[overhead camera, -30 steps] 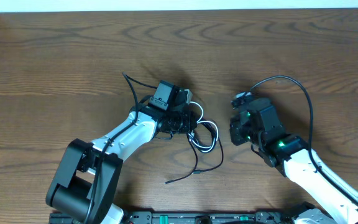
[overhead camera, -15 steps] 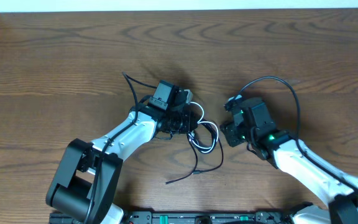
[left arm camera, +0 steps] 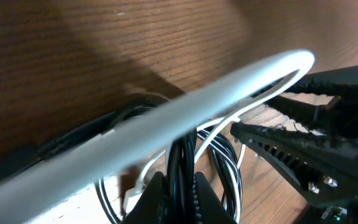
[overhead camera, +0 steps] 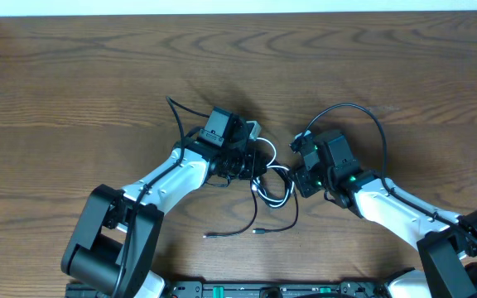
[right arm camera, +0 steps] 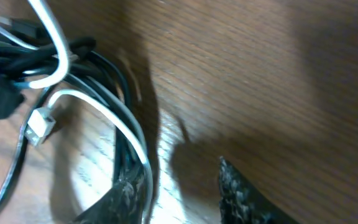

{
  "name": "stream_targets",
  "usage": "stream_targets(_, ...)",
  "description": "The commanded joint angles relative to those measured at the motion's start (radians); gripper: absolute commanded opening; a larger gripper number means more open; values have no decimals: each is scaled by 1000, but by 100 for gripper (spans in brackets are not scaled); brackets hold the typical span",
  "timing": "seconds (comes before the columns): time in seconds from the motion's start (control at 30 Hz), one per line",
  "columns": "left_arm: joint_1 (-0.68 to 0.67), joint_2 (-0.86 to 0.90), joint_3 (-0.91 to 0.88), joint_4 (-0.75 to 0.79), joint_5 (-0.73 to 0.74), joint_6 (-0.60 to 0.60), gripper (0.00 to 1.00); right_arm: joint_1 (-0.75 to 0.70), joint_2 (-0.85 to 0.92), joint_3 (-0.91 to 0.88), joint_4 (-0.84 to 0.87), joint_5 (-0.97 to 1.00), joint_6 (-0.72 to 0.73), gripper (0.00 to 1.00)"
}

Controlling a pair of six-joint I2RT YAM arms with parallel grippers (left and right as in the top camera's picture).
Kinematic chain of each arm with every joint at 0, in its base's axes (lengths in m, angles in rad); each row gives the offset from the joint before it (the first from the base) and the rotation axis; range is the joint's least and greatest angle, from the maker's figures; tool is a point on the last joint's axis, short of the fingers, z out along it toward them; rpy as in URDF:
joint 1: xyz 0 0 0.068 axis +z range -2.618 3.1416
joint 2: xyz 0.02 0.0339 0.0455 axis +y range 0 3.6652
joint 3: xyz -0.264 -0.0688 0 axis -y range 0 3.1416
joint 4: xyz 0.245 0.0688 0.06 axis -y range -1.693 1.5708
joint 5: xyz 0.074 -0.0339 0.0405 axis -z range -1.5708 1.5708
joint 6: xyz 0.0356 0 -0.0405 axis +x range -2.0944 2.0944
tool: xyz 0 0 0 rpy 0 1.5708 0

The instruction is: Untangle cables

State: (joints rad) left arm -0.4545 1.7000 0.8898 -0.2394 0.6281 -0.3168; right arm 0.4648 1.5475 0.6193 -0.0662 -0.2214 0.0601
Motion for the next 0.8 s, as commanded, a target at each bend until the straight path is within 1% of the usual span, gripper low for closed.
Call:
stream_targets(0.0, -2, 11, -3, -5, 19, 5, 8, -6, 13, -1, -4, 51, -17, 38)
stream_targets(0.2, -2, 11, -3, -5, 18, 5, 8, -5, 79, -1, 8, 52, -17, 40)
stream_targets(0.3, -2, 11, -3, -5, 14, 5, 8, -5, 121, 0, 23, 121, -10, 42)
stream_targets(0.37, -2, 11, -3, -6, 8, 5, 8, -5, 141, 0, 18, 282, 36, 44)
stream_targets(0.43, -2, 11, -3, -6, 8, 5, 8, -8, 143, 0, -25, 508, 125, 47)
stream_targets(0.47, -2, 11, -3, -6, 8, 5, 7, -12, 143, 2, -59, 617, 165, 47)
stream_targets(0.53, -2, 11, -3, -7, 8, 5, 7, -21, 143, 6, -112, 740, 217, 48)
stream_targets(0.57, -2, 11, -3, -7, 8, 5, 7, -29, 143, 7, -130, 771, 237, 49)
stream_targets(0.63, -2, 11, -3, -7, 8, 5, 8, -48, 143, 7, -146, 775, 261, 50)
stream_targets(0.77, -2, 11, -3, -7, 8, 5, 8, -78, 143, 7, -127, 644, 259, 50)
